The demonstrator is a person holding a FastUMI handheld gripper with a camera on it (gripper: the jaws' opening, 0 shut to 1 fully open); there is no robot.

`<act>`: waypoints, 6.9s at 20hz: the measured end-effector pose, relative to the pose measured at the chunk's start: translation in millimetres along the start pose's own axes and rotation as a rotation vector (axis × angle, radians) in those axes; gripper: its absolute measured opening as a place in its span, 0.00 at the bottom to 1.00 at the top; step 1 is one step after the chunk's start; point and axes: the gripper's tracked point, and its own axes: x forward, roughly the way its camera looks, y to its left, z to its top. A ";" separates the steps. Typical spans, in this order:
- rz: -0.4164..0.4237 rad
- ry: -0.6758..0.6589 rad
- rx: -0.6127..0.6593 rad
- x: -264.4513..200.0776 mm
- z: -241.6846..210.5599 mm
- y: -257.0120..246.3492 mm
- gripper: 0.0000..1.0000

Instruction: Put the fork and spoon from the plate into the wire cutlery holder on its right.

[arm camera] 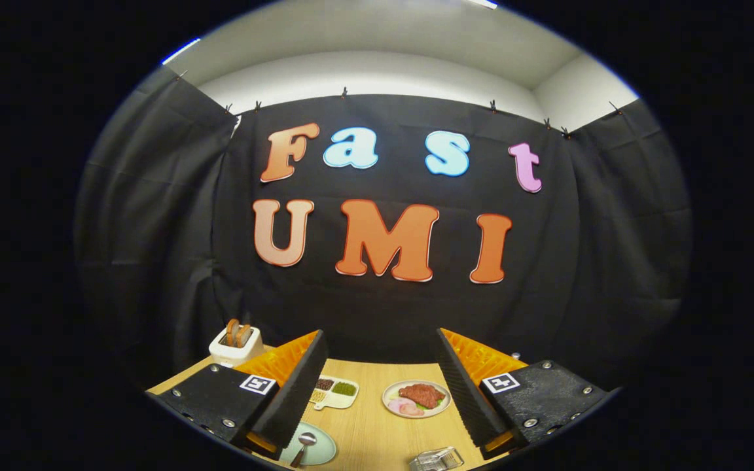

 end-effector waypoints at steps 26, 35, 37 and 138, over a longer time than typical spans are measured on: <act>0.259 1.124 -0.022 -30.5 -320.3 149.8 0.79; 0.159 1.355 -0.031 -38.3 -380.4 148.3 0.59; 0.139 1.377 -0.035 -39.5 -390.5 147.8 0.49; 0.131 0.197 0.109 38.1 -112.8 131.0 0.89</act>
